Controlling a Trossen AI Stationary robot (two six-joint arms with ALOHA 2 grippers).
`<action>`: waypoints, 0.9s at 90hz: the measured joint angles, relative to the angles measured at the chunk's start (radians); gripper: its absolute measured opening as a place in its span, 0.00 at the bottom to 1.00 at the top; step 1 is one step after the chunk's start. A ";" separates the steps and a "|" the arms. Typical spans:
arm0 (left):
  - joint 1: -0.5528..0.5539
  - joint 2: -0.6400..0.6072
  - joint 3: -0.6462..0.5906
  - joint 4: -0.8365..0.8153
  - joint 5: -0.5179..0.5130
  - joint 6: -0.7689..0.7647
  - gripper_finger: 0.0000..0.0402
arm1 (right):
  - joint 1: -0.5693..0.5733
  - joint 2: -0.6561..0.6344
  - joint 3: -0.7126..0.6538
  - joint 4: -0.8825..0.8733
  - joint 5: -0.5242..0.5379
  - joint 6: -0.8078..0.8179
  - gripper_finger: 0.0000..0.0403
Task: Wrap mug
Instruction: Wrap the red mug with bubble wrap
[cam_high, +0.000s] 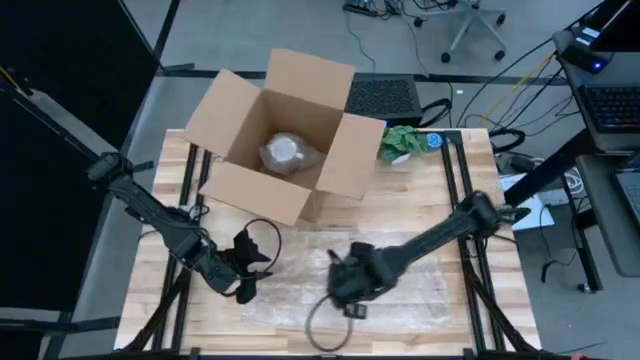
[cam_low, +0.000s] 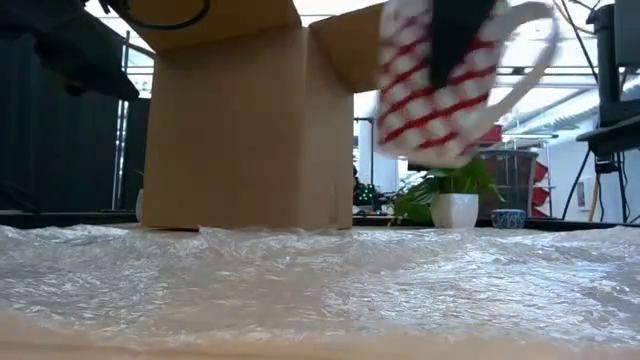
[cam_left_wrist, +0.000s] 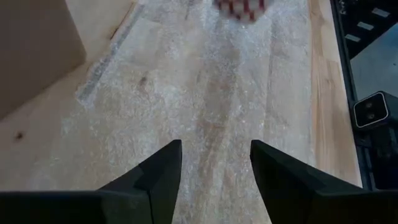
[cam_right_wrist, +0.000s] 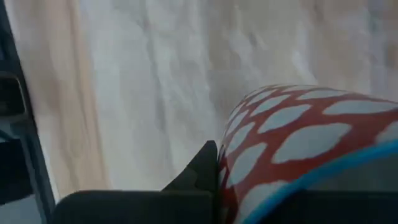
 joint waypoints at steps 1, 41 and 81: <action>0.000 0.000 0.000 0.000 0.000 0.000 0.45 | -0.002 0.008 0.008 -0.001 -0.005 -0.005 0.00; -0.001 0.000 0.000 0.001 0.000 -0.005 0.45 | -0.057 0.134 0.071 -0.026 -0.081 -0.066 0.00; -0.001 0.000 0.000 0.001 0.000 -0.001 0.45 | -0.088 0.133 0.064 0.012 -0.133 -0.072 0.01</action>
